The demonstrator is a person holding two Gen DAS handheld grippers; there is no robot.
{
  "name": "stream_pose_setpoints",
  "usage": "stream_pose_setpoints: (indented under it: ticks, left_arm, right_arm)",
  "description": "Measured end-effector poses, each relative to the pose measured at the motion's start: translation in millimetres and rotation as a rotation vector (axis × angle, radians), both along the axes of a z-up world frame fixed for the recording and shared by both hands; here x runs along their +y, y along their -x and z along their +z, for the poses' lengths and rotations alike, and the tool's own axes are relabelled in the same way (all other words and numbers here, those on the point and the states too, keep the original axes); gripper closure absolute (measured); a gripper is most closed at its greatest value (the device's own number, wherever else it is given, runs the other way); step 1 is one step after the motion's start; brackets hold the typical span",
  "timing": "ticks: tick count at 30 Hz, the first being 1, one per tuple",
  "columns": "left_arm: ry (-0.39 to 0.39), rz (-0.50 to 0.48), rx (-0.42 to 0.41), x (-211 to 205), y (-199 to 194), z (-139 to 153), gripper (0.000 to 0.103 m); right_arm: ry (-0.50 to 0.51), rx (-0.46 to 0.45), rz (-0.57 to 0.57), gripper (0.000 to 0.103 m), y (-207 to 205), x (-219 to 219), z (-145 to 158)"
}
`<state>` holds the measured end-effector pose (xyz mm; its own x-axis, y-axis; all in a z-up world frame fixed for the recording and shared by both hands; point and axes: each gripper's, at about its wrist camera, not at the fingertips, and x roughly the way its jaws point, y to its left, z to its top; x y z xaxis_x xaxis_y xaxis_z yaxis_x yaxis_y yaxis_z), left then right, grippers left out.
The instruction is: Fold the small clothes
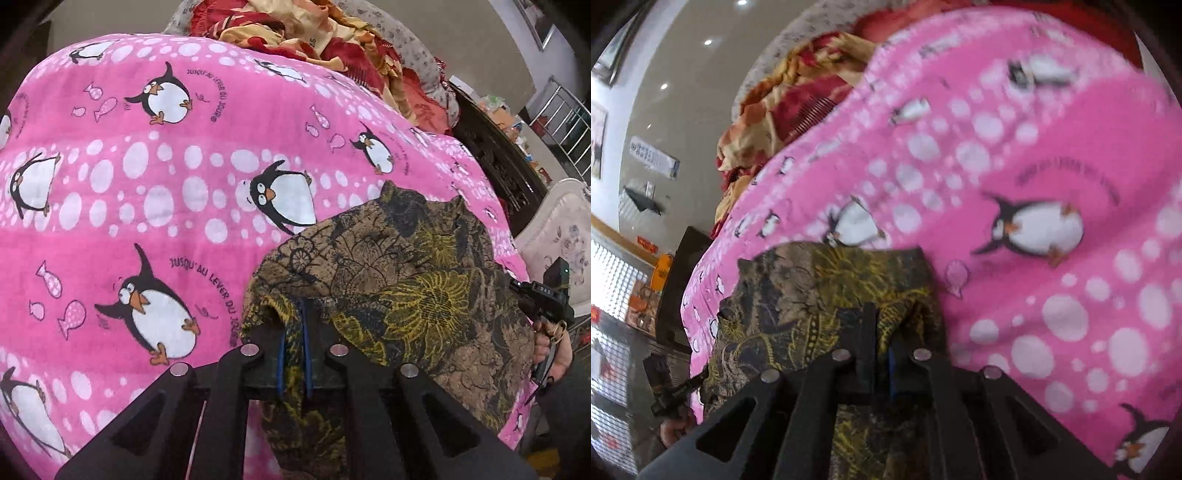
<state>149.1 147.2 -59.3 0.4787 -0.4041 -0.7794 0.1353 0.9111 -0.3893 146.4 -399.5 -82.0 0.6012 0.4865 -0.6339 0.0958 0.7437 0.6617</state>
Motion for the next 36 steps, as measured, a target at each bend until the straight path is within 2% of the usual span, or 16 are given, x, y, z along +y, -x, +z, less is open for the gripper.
stream_pose_setpoints:
  ticks: [4, 6, 8, 11, 13, 16, 17, 18, 21, 22, 24, 25, 27, 29, 31, 36]
  left_arm:
    - [-0.047, 0.01, -0.062, 12, 19, 25, 0.103]
    - [-0.114, 0.073, -0.125, 13, 31, 47, 0.101]
    - [-0.124, 0.1, -0.166, 8, 46, 60, 0.101]
    - [-0.076, -0.037, -0.188, -32, 72, 65, 0.101]
    - [-0.081, -0.153, -0.135, -71, 78, 51, 0.101]
    - [-0.217, -0.251, -0.007, -112, 69, 10, 0.101]
    - [-0.237, -0.254, -0.018, -116, 64, 4, 0.101]
    - [-0.217, -0.244, -0.043, -116, 56, 6, 0.101]
    - [-0.146, -0.163, -0.018, -103, 12, 14, 0.101]
    - [-0.157, -0.128, -0.031, -98, 2, 17, 0.101]
    - [-0.233, 0.046, -0.088, -78, -24, 35, 0.101]
    - [-0.232, 0.121, -0.111, -66, -30, 43, 0.101]
    - [-0.165, 0.227, -0.162, -45, -29, 59, 0.101]
    - [-0.145, 0.242, -0.208, -43, -25, 66, 0.1]
    - [-0.152, 0.224, -0.23, -56, -23, 63, 0.1]
    - [-0.19, 0.186, -0.154, -76, -35, 12, 0.097]
  right_arm:
    - [0.002, -0.045, 0.006, 0.087, 13, -10, 26]
    - [0.065, -0.099, 0.001, 0.077, 27, -13, 50]
    - [0.176, -0.15, 0.025, 0.072, 43, -5, 76]
    - [0.341, -0.199, 0.206, 0.065, 65, 43, 99]
    - [0.453, -0.165, 0.32, 0.063, 65, 77, 93]
    - [0.636, 0.059, 0.424, 0.063, 44, 109, 49]
    - [0.632, 0.102, 0.425, 0.062, 36, 109, 38]
    - [0.615, 0.088, 0.413, 0.06, 30, 109, 35]
    - [0.57, 0.083, 0.385, 0.053, -3, 112, 37]
    - [0.564, 0.048, 0.359, 0.054, -15, 113, 45]
    - [0.54, -0.092, 0.265, 0.054, -30, 107, 69]
    - [0.521, -0.152, 0.205, 0.054, -32, 103, 83]
    - [0.48, -0.247, 0.118, 0.053, -28, 95, 106]
    - [0.462, -0.306, 0.102, 0.053, -21, 97, 120]
    - [0.493, -0.326, 0.099, 0.053, -16, 106, 119]
    - [0.572, -0.181, 0.061, 0.053, -29, 125, 72]
